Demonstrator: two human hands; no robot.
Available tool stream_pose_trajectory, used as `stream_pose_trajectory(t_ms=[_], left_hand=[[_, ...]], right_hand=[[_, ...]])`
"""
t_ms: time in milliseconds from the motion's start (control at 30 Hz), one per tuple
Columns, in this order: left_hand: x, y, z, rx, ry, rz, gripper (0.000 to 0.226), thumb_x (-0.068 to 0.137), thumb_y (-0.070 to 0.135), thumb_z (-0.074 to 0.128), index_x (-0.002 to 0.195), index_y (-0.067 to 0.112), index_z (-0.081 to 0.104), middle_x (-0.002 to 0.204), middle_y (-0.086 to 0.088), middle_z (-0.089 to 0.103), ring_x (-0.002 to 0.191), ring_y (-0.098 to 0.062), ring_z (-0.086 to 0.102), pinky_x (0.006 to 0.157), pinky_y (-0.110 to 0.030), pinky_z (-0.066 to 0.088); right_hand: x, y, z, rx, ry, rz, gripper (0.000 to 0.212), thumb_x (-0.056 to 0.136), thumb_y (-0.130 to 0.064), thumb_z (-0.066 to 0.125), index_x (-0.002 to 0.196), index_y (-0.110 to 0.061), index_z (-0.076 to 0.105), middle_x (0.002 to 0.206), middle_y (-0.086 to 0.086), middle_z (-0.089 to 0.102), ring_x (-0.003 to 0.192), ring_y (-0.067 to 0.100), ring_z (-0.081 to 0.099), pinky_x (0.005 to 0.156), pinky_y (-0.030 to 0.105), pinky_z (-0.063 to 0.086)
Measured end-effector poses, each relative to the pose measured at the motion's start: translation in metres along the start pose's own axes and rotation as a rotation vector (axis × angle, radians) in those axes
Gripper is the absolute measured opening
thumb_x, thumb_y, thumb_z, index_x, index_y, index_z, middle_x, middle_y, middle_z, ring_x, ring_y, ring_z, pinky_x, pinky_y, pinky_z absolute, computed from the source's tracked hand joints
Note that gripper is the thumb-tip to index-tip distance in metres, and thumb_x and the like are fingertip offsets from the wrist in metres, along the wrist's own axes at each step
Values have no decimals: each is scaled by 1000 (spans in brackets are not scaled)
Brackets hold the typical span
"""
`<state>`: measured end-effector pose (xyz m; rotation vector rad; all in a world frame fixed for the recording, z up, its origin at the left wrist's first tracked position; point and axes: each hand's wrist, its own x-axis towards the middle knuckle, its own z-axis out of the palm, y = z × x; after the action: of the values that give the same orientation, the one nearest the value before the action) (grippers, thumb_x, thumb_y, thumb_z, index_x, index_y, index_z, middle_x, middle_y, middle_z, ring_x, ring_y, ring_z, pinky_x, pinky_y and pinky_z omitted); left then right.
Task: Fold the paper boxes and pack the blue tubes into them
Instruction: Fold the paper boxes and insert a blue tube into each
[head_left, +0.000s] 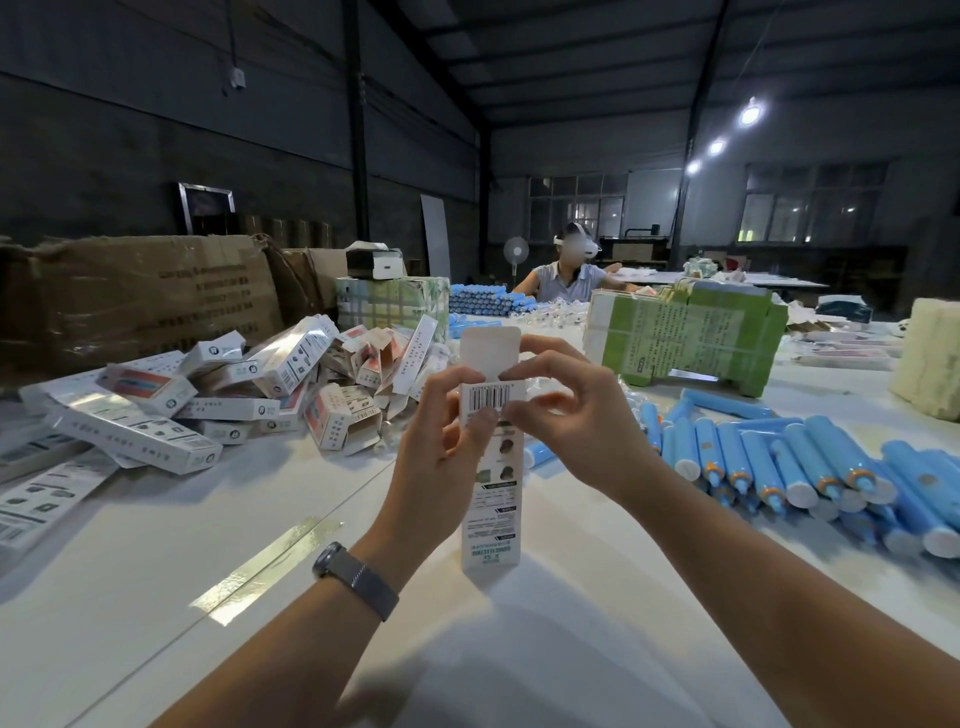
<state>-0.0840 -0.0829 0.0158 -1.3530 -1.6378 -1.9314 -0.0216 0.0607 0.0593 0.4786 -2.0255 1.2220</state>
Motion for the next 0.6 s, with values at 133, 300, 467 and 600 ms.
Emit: stream_pose_trajectory(t_ms=[133,300,467,600], left_hand=[[0,-2,-1,-10,-11,-6,22,103,10,48,116,27,45,99,3,69,82,-16,70,68,-29,57],[0,-1,-1,-74,-5,-41,32,103,3,44,117,30,33,107,2,70,87,-18,70,73,-33,59],[2,-2,-3,-60,-28,-52,32,102,3,44,116,29,33,103,-10,67,81,-15,69,70,-31,58],[2,-2,-2,-68,-29,-51,28,102,6,45,115,28,36,95,-4,66,77,-13,69,65,-25,55]], right_hand=[[1,0,-2,-41,34,-28,34,77,2,78,90,-28,66,107,-11,66,95,11,65,71,23,53],[-1,1,0,-145,69,-98,45,78,-5,80,98,-32,50,102,-8,69,93,14,65,68,30,54],[0,2,-4,-300,30,-160,18,83,-7,76,99,-14,70,100,-3,68,95,12,63,69,33,54],[1,1,-5,-281,28,-173,9,86,-10,74,94,-12,71,102,-2,69,94,12,65,69,41,54]])
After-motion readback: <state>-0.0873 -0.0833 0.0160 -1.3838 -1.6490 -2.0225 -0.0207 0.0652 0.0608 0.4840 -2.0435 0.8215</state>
